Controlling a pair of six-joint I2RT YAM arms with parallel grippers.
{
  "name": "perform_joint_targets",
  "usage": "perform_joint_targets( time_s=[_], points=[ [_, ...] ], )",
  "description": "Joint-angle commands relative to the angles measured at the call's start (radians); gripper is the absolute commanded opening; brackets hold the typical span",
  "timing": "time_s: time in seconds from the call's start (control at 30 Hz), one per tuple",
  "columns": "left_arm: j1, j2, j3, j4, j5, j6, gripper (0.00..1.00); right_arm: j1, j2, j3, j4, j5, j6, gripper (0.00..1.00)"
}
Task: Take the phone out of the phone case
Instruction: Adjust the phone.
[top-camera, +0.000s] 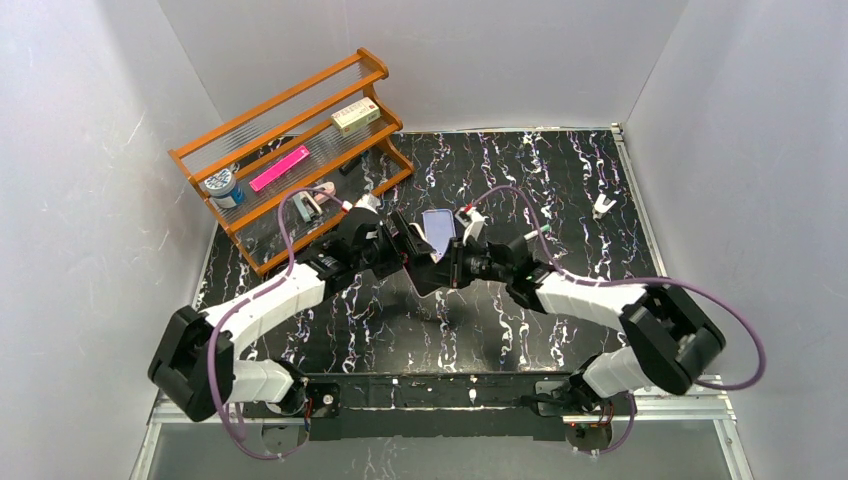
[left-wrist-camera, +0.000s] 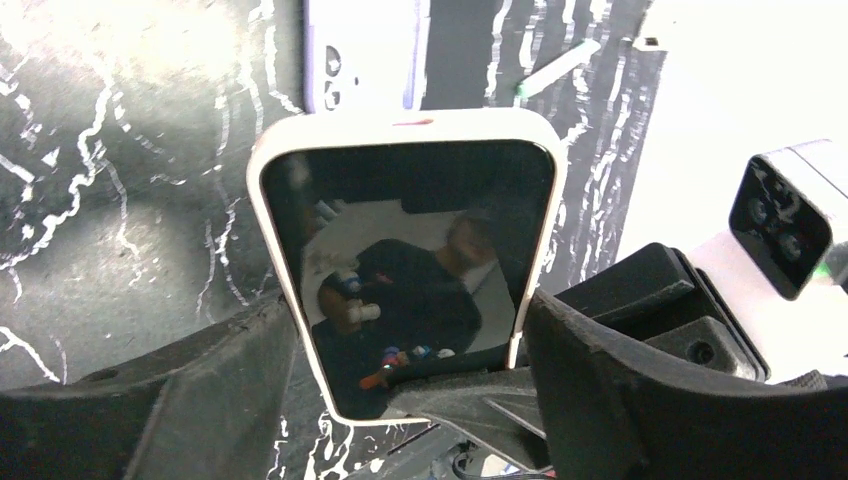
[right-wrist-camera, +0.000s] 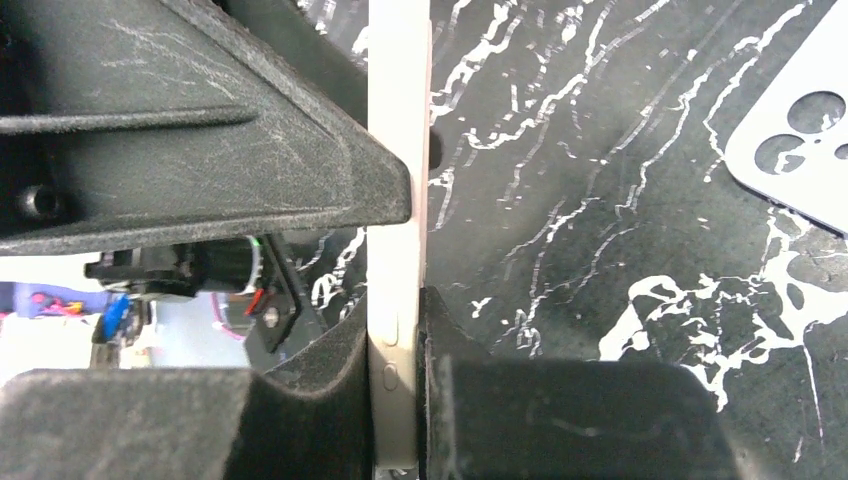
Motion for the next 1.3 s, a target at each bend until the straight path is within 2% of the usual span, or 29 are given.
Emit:
perform_joint_targets(
  time_s=[0.0, 0.2, 0.43, 0.63, 0.8, 0.93, 1.27],
  points=[
    [0.016, -0.111, 0.027, 0.016, -0.112, 0.152, 0.86, -0.073, -0.154, -0.028, 0.046, -0.03, 0.028, 0.01],
    [0.026, -0.201, 0.014, 0.108, -0.062, 0.268, 0.92, -0.234, -0.306, -0.092, 0.079, -0.15, 0.108, 0.01],
    [0.033, -0.199, -0.017, 0.334, 0.16, 0.247, 0.92, -0.347, -0.411, -0.104, 0.111, -0.319, 0.179, 0.01],
    [0.033, -0.146, -0.029, 0.553, 0.316, 0.176, 0.92, -0.361, -0.424, -0.08, 0.174, -0.407, 0.241, 0.01],
    [0.033, -0.11, -0.007, 0.65, 0.397, 0.14, 0.91, -0.361, -0.424, -0.036, 0.167, -0.442, 0.257, 0.01],
    [0.033, -0.1, -0.005, 0.714, 0.421, 0.108, 0.89, -0.361, -0.413, -0.014, 0.166, -0.463, 0.268, 0.01],
    [0.03, -0.076, 0.004, 0.753, 0.431, 0.075, 0.85, -0.36, -0.384, -0.008, 0.259, -0.492, 0.336, 0.01]
  ],
)
